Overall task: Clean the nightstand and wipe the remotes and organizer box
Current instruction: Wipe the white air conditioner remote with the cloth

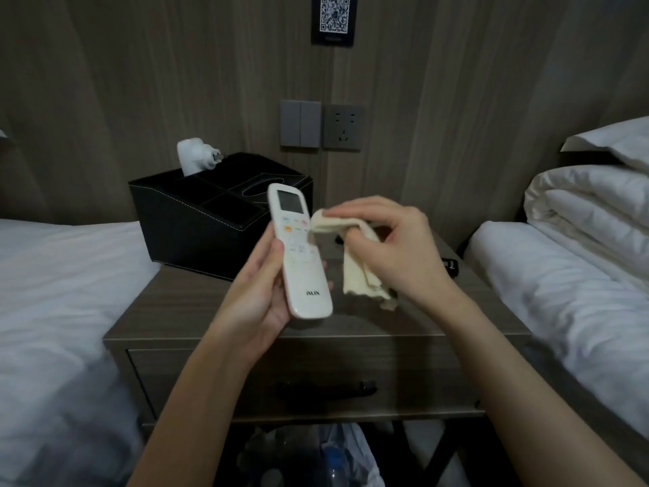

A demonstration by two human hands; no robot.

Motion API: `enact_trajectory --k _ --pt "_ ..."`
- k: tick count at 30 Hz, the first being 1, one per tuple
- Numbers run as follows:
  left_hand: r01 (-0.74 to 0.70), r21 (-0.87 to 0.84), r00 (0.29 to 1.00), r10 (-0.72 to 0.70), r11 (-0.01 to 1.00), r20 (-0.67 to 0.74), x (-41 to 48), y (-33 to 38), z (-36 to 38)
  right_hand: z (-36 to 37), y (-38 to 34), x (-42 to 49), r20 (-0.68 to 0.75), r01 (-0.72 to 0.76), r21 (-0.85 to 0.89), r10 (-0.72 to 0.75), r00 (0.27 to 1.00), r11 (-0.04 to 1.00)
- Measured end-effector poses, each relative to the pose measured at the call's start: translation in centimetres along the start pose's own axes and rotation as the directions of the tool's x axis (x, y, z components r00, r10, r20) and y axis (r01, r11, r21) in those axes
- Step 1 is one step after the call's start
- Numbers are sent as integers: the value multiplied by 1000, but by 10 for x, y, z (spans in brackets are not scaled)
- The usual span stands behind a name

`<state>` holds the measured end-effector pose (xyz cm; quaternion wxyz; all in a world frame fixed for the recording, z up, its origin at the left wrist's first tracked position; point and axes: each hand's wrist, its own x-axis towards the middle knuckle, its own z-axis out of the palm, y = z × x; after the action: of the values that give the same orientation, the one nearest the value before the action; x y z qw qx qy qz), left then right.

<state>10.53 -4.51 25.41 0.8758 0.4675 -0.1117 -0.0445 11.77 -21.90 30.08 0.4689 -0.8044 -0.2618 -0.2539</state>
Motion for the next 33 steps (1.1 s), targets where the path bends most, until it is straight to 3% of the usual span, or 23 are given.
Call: enact_trajectory --k 5,8,14,17,22,26,30,33 --pt "44 135 980 -69 990 186 -7 -6 12 -14 9 14 -259 3 -161 -45 965 987" --pt "31 174 969 -72 984 235 -9 -10 17 -14 14 19 -281 -4 -191 -51 958 982" --pt "-10 142 976 -21 990 218 -7 -12 16 4 17 15 -240 73 -320 -155 958 945" --pt "-16 108 984 -3 994 181 -4 -12 14 8 16 10 -144 112 -361 -174 974 926" --pt "-62 80 991 51 995 126 1 -4 3 17 11 2 25 182 -245 -181 983 952" --pt "-73 84 991 63 994 114 2 -2 -3 25 7 -4 78 216 -224 -204 976 950" --pt "-59 58 995 54 997 86 3 -5 -5 24 7 -5 100 212 -186 -196 976 959" --pt "-52 4 997 52 999 57 5 -2 -10 25 2 -10 187 148 -64 -134 973 987"
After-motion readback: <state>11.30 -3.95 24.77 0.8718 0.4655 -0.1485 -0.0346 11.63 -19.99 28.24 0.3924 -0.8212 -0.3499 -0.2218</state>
